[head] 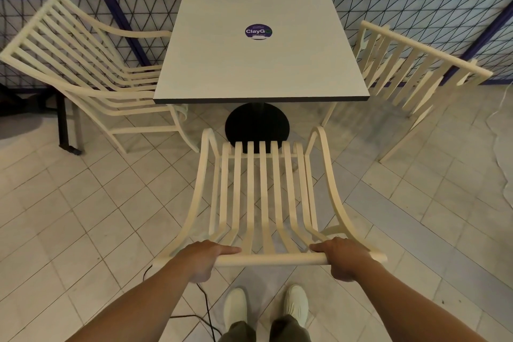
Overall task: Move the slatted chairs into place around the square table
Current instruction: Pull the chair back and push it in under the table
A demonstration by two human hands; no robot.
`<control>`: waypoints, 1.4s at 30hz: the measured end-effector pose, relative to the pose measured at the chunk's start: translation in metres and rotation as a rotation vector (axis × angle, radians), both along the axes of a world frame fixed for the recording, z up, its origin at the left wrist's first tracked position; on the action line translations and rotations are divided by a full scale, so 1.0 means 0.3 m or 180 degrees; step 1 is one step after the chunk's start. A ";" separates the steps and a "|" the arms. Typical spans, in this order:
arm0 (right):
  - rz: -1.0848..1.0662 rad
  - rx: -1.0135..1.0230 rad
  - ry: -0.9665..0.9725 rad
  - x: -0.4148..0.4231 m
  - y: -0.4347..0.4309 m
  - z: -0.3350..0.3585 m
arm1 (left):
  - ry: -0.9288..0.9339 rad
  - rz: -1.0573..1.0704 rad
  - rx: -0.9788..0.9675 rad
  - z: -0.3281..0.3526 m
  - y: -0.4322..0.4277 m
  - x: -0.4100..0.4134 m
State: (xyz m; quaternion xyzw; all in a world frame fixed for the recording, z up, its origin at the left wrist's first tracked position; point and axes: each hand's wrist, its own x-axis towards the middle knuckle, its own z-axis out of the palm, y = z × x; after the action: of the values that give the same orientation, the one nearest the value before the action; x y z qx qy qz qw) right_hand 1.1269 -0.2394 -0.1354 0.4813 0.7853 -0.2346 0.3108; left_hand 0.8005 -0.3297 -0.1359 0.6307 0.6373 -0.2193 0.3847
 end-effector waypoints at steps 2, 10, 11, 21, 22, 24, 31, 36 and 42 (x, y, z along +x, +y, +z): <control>-0.0013 -0.0011 0.0002 0.000 0.001 -0.001 | 0.0000 0.0005 -0.0003 -0.003 0.000 0.000; -0.0015 -0.0027 -0.0036 0.002 0.001 -0.008 | 0.0002 -0.0008 0.0021 -0.003 0.000 -0.002; -0.0001 -0.0025 -0.0036 0.003 0.002 -0.009 | -0.0001 -0.0015 0.0025 -0.003 0.000 -0.002; 0.0073 -0.0002 -0.0057 -0.001 0.004 -0.015 | 0.0003 0.0000 -0.0030 -0.009 0.001 -0.006; 0.0084 -0.0011 -0.0061 -0.002 0.003 -0.015 | -0.0003 0.0003 -0.0032 -0.009 0.002 -0.010; 0.0125 -0.0040 -0.0047 -0.010 -0.001 -0.016 | 0.0000 0.0011 -0.0023 -0.009 0.001 -0.021; 0.0143 -0.0012 0.0037 -0.018 -0.014 -0.034 | 0.0090 -0.0030 0.0044 0.005 -0.005 -0.038; 0.0154 -0.0082 0.0074 -0.009 -0.005 -0.027 | 0.0106 -0.0069 0.0043 0.015 0.001 -0.032; 0.0140 -0.0040 0.0064 -0.010 -0.006 -0.024 | 0.0113 -0.0064 0.0018 0.016 0.000 -0.032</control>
State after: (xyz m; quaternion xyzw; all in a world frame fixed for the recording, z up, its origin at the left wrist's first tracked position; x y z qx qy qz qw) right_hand 1.1240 -0.2412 -0.1427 0.4595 0.7973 -0.2375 0.3111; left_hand 0.7908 -0.3297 -0.1312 0.6342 0.6382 -0.2325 0.3693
